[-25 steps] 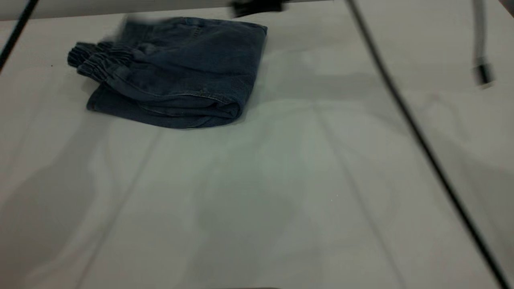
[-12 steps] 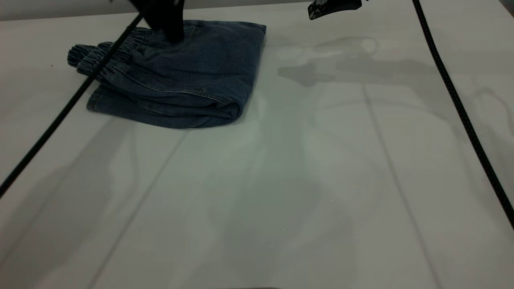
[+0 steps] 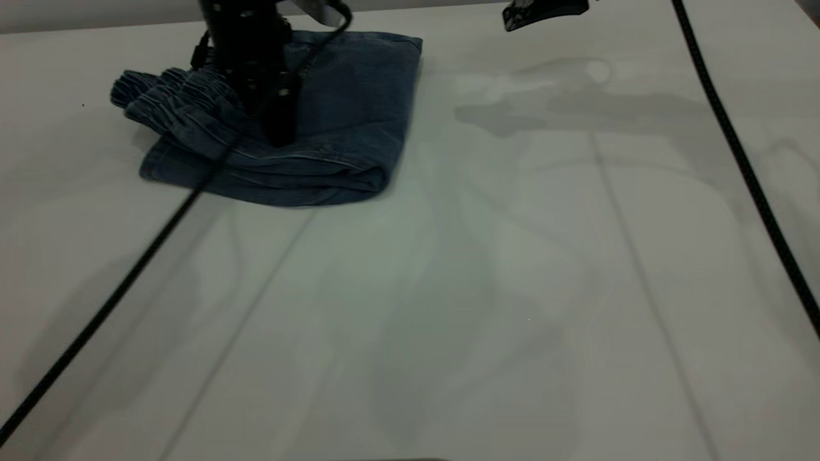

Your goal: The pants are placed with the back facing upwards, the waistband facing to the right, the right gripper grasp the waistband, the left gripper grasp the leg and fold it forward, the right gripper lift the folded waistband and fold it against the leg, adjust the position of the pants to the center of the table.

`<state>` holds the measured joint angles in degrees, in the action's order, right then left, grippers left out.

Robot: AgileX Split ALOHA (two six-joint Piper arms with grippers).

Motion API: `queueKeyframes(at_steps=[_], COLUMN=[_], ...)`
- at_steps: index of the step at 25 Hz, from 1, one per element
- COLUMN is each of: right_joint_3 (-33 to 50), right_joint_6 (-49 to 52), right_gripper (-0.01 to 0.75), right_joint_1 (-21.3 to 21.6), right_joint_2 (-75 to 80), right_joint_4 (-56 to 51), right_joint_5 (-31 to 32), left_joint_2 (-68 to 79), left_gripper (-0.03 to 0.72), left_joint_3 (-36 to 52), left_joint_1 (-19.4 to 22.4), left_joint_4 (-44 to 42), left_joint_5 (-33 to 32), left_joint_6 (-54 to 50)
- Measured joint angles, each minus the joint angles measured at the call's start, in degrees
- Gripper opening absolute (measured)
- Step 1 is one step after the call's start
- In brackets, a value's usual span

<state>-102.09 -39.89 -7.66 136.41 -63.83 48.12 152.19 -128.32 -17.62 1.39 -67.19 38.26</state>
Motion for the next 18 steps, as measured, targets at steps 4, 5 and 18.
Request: queueKeyframes(at_steps=[4, 5, 18], right_joint_3=[-0.5, -0.5, -10.5], right_joint_6=[0.0, 0.0, 7.2], right_gripper=[0.591, 0.591, 0.59], right_joint_1=[1.9, 2.3, 7.1], right_joint_2=[0.0, 0.0, 0.0], right_joint_4=[0.0, 0.0, 12.2], right_joint_5=[0.5, 0.6, 10.0], left_joint_2=[0.5, 0.7, 0.8], left_gripper=[0.464, 0.464, 0.464], left_joint_3=[-1.0, -1.5, -10.8], left_joint_1=[-5.0, -6.1, -10.4], left_joint_4=[-0.5, -0.2, -5.7], left_joint_5=[0.0, 0.0, 0.0], left_joint_6=[-10.0, -13.0, -24.1])
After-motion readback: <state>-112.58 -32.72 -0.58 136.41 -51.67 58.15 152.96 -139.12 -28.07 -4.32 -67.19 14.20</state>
